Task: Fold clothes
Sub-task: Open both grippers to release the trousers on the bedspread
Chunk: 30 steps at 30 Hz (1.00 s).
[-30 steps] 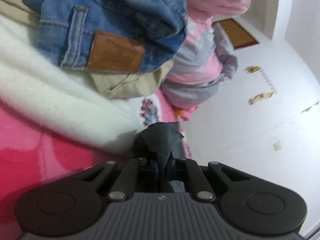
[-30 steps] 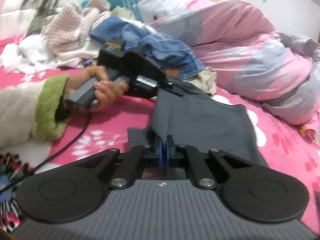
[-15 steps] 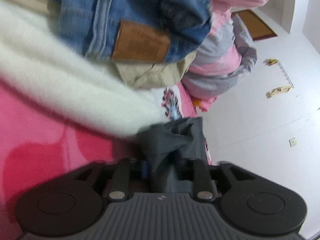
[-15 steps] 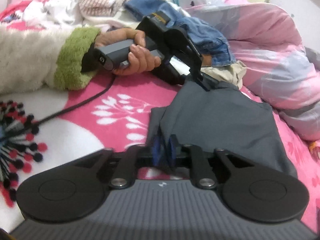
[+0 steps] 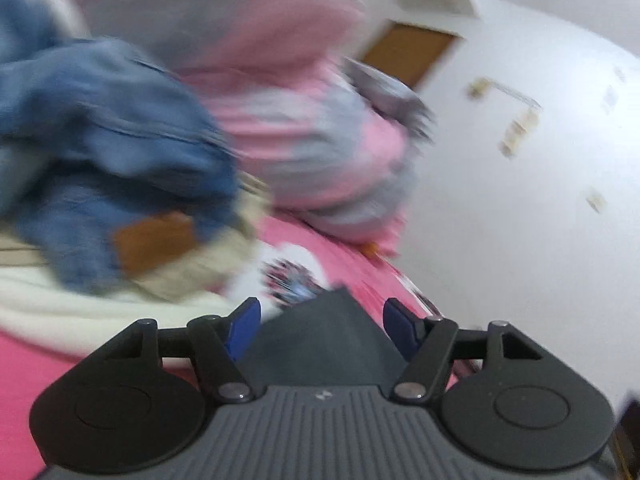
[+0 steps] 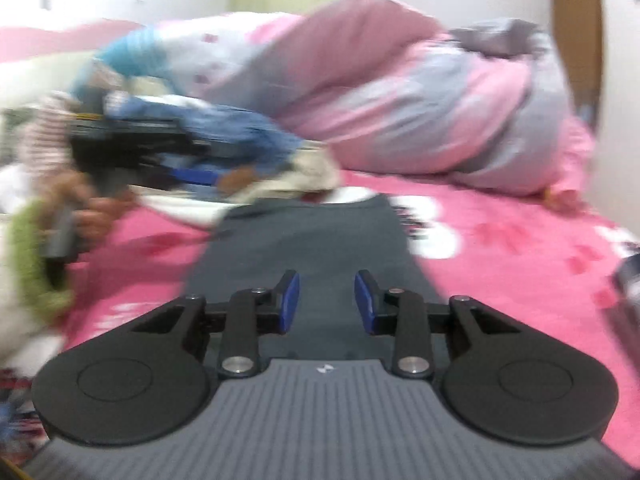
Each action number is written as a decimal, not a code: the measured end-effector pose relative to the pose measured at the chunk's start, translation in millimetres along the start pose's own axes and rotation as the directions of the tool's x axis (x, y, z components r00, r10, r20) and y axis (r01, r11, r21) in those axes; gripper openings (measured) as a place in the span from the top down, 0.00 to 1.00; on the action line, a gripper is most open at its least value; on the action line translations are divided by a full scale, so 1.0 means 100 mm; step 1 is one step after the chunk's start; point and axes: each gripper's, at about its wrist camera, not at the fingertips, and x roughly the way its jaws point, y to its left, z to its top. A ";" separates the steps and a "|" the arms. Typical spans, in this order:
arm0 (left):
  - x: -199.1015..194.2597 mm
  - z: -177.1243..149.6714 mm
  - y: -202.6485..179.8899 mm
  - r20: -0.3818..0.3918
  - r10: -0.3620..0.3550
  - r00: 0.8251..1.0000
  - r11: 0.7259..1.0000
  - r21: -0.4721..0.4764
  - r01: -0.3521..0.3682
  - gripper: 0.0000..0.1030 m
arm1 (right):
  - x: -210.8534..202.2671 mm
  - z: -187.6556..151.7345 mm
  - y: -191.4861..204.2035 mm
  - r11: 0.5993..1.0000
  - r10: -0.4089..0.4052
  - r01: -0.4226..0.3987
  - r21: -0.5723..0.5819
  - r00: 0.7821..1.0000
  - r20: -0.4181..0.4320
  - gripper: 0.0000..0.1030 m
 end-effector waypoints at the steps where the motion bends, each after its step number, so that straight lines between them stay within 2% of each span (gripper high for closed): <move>1: 0.12 -0.06 -0.04 -0.038 0.022 0.999 1.000 0.020 -0.021 0.35 | 0.08 0.01 -0.06 1.000 -0.020 0.020 0.003 1.000 -0.007 0.76; 3: 0.35 -0.19 -0.10 -0.111 0.072 0.991 0.996 0.057 -0.066 0.41 | 0.27 -0.03 -0.17 0.999 -0.039 0.040 0.019 0.999 -0.038 0.78; 4: 0.44 -0.24 -0.06 -0.138 0.109 0.984 0.993 0.064 -0.101 0.43 | 0.38 -0.09 -0.22 0.997 -0.071 0.072 0.012 0.995 -0.075 0.79; 5: 0.52 -0.29 -0.02 -0.165 0.147 0.975 0.988 0.071 -0.137 0.50 | 0.49 -0.16 -0.28 0.994 -0.104 0.105 0.005 0.988 -0.118 0.79; 6: 0.58 -0.32 0.02 -0.184 0.169 0.968 0.985 0.069 -0.158 0.52 | 0.57 -0.26 -0.35 0.991 -0.127 0.131 0.015 0.975 -0.182 0.79; 8: 0.55 -0.28 0.09 -0.186 0.134 0.973 0.991 0.009 -0.135 0.51 | 0.57 -0.46 -0.53 0.985 -0.093 0.120 0.124 0.975 -0.202 0.81; 12: 0.54 -0.28 0.15 -0.187 0.111 0.976 0.993 -0.029 -0.118 0.50 | 0.36 -0.32 -0.67 0.970 -0.123 0.157 0.185 0.975 -0.182 0.79; 13: 0.54 -0.28 0.13 -0.186 0.115 0.976 0.993 -0.019 -0.120 0.50 | 0.32 -0.24 -0.68 0.969 -0.109 0.141 0.205 0.981 -0.158 0.79; 18: 0.49 -0.32 0.13 -0.184 0.125 0.975 0.992 0.018 -0.124 0.46 | 0.48 0.15 -0.57 0.988 -0.027 0.036 0.150 0.998 -0.057 0.79; 20: 0.48 -0.31 0.13 -0.178 0.120 0.977 0.993 0.015 -0.119 0.45 | 0.71 0.25 -0.53 0.989 0.036 -0.026 0.149 0.997 -0.064 0.79; 22: 0.44 -0.30 0.09 -0.155 0.126 0.980 0.992 0.025 -0.123 0.44 | 0.91 0.36 -0.53 0.988 0.057 -0.045 0.147 0.995 -0.083 0.79; 24: 0.37 -0.28 -0.01 -0.124 0.116 0.986 0.991 0.079 -0.106 0.43 | 1.09 0.50 -0.52 0.987 0.094 -0.081 0.142 0.992 -0.088 0.79; 26: 0.32 -0.27 -0.17 -0.116 0.082 0.990 0.981 0.185 -0.059 0.39 | 1.25 0.66 -0.50 0.982 0.141 -0.130 0.135 0.987 -0.082 0.79; 29: 0.30 -0.37 -0.39 -0.149 0.048 0.988 0.939 0.345 0.007 0.36 | 1.57 0.84 -0.40 0.976 0.203 -0.192 0.101 0.973 -0.108 0.80; 30: 0.34 -0.41 -0.43 -0.175 0.050 0.983 0.928 0.372 0.019 0.36 | 1.73 0.85 -0.38 0.979 0.194 -0.182 0.094 0.972 -0.133 0.80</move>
